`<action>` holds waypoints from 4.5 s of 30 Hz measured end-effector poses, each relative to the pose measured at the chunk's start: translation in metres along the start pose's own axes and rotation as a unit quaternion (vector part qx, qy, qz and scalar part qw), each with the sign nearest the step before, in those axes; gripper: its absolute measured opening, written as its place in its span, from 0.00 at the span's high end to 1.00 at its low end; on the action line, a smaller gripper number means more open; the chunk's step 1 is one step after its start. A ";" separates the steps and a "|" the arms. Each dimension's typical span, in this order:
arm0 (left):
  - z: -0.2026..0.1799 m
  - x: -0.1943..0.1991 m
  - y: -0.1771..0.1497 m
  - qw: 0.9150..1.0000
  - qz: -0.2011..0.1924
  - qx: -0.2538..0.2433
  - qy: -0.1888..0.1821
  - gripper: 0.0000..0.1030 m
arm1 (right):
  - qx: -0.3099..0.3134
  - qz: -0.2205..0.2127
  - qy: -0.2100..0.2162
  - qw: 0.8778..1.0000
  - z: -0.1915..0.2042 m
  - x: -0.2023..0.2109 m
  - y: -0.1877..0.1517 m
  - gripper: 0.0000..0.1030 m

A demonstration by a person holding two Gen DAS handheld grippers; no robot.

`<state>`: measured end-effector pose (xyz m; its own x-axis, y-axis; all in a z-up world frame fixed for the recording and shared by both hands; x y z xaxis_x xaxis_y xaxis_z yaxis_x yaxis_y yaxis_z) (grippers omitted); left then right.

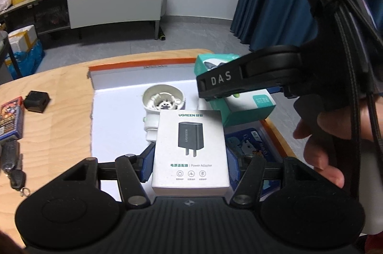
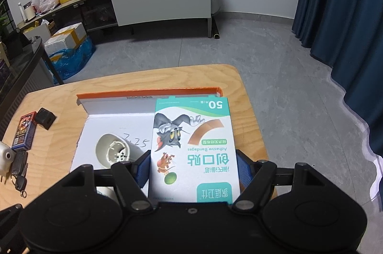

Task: Organize rigid objects
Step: 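Lower and release the UGREEN box with the left tool while the right tool releases the bandage box, then move the left tool to the white plug diffuser while the right tool approaches the playing-card box, then close the left tool on the white plug diffuser while the right tool grasps the playing-card box, then carry the diffuser with the left tool while the right tool carries the card box over the box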

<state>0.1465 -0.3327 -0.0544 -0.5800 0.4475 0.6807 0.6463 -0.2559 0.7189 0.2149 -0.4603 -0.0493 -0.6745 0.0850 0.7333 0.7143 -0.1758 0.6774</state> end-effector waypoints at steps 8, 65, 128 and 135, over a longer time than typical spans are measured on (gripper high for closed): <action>0.003 0.009 0.000 1.000 -0.010 0.001 0.004 0.21 | 0.000 -0.019 -0.005 1.000 0.001 0.015 0.002 0.17; 0.290 0.026 -0.020 0.955 0.003 0.185 0.233 0.02 | 0.092 -0.014 0.136 0.986 0.200 0.044 -0.058 0.16; 0.150 0.144 -0.013 0.979 -0.115 0.081 0.147 0.34 | 0.021 -0.091 0.087 0.992 0.149 0.123 -0.051 0.31; 0.073 0.128 -0.016 0.991 -0.098 0.046 0.073 0.34 | -0.027 -0.119 0.019 0.992 0.053 0.166 -0.081 0.31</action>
<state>0.0980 -0.2090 0.0116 -0.7602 0.3502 0.5472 0.5529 -0.0937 0.8280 0.0553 -0.3799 0.0206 -0.8297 0.0938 0.5503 0.5244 -0.2067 0.8260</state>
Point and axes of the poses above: each gripper's, at about its wrist camera, not at the fingertips, and x roughly against the way its jaws point, z to its left, y to its top, the point moved 10 cm from there along -x, roughly the way its jaws point, and after that the axes turned 3 degrees about -z, right-handed, at the moved point
